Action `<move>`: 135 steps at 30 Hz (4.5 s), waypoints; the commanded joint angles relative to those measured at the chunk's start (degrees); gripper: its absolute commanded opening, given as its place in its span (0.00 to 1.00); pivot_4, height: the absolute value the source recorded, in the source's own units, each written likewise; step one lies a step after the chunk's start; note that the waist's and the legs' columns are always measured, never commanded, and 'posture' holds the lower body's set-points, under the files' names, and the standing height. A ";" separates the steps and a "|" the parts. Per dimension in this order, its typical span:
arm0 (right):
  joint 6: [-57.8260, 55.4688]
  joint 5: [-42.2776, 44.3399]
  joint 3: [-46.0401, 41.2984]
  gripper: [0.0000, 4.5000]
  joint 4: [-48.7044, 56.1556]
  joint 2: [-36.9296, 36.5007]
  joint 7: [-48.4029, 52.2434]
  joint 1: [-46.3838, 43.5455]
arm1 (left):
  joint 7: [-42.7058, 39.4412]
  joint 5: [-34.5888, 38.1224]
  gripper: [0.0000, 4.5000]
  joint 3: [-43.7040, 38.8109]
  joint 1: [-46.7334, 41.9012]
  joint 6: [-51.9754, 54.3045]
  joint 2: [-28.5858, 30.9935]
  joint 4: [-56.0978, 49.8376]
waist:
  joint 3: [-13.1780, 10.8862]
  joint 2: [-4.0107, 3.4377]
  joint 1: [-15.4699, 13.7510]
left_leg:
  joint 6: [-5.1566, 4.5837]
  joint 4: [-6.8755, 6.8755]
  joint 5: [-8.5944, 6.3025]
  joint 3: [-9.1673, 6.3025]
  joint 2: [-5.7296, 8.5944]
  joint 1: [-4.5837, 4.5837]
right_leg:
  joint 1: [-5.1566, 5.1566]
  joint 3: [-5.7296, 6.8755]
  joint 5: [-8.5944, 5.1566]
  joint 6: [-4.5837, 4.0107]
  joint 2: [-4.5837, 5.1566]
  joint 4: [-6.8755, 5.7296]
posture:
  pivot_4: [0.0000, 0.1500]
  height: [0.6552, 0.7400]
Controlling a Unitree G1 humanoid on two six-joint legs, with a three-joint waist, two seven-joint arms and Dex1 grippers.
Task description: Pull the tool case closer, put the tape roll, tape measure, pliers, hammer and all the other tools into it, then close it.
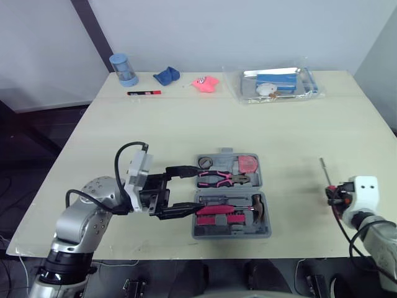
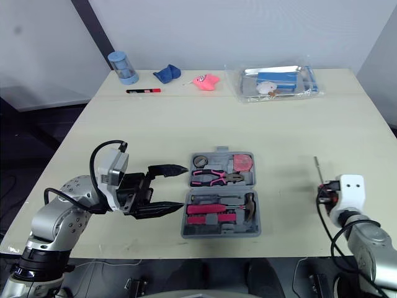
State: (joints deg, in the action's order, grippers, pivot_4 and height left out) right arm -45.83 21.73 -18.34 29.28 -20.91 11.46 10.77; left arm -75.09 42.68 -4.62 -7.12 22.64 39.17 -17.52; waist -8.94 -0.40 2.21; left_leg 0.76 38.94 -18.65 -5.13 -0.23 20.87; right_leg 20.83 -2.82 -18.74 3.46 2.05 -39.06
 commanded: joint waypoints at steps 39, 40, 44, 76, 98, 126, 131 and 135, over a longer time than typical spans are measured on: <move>-17.32 24.02 -6.78 0.99 14.29 -27.03 25.84 2.27 | -3.77 -1.45 1.00 -1.30 5.82 -7.51 -1.21 3.30 | -0.07 0.03 -0.03 | -0.07 -0.09 -0.04 -0.02 0.06 -0.06 | -0.06 0.04 0.00 0.00 -0.01 0.08 | 1.00 1.00; -13.27 21.74 -5.46 0.99 13.01 -33.16 32.43 1.99 | -4.64 -0.56 1.00 -1.47 5.59 -6.24 -0.58 3.82 | -0.12 -0.01 -0.05 | -0.07 -0.07 -0.04 -0.05 0.05 -0.04 | -0.08 0.09 0.00 0.00 -0.02 0.11 | 1.00 1.00; 11.56 7.74 4.78 0.99 3.01 -51.27 55.51 -1.26 | -7.08 0.43 1.00 -1.33 5.25 -4.74 0.83 5.49 | -0.30 0.16 0.02 | -0.10 0.03 -0.05 0.01 0.09 -0.06 | -0.11 0.08 0.00 0.01 -0.02 0.13 | 1.00 1.00; 91.19 -24.90 70.43 0.16 -61.82 -32.27 81.04 -59.12 | -3.28 0.20 1.00 -3.76 13.92 -5.99 -0.37 -1.49 | -0.93 0.26 0.11 | 0.18 0.36 0.10 -0.05 0.08 0.44 | 0.35 0.48 0.03 0.01 0.62 0.04 | 1.00 1.00; 7.52 11.17 6.32 0.11 2.80 -36.27 25.92 -2.53 | -2.11 -0.96 1.00 -2.06 11.04 -6.18 -2.35 3.99 | -0.79 0.36 -1.96 | -0.04 0.64 -0.01 -0.14 0.14 0.85 | 0.78 0.43 0.02 -0.01 0.28 -0.69 | 1.00 1.00; -31.25 7.90 6.63 0.34 9.77 2.18 -10.48 -8.63 | -8.35 2.09 1.00 -3.83 11.77 -5.14 1.63 1.73 | -0.57 0.37 0.15 | 0.19 0.42 0.12 0.00 0.07 0.71 | 0.88 0.19 0.01 -0.04 0.05 -0.76 | 1.00 1.00; -24.56 6.05 8.13 0.80 7.58 0.51 -6.73 -6.26 | -8.14 2.84 1.00 -3.80 10.17 -3.86 2.10 1.82 | -0.57 0.37 0.23 | 0.16 0.42 0.10 0.02 0.07 0.69 | 0.88 0.17 0.01 -0.04 0.05 -0.76 | 1.00 1.00; -16.54 4.38 8.50 0.99 10.34 -2.54 -2.46 -0.78 | -6.72 3.59 1.00 -5.25 8.21 -3.94 1.70 1.03 | -0.57 0.38 -0.01 | 0.15 0.42 0.10 0.01 0.08 0.70 | 0.88 0.20 0.01 -0.04 0.07 -0.75 | 1.00 1.00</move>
State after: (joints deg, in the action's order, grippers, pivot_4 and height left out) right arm -66.23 27.17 -9.44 36.89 -22.32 7.27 8.36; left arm -82.17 45.02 -8.00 1.92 19.44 40.66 -14.50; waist -9.51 -0.02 2.20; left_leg 0.91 39.36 -18.56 -5.12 -0.14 21.58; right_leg 21.71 -2.63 -18.74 3.42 2.12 -39.81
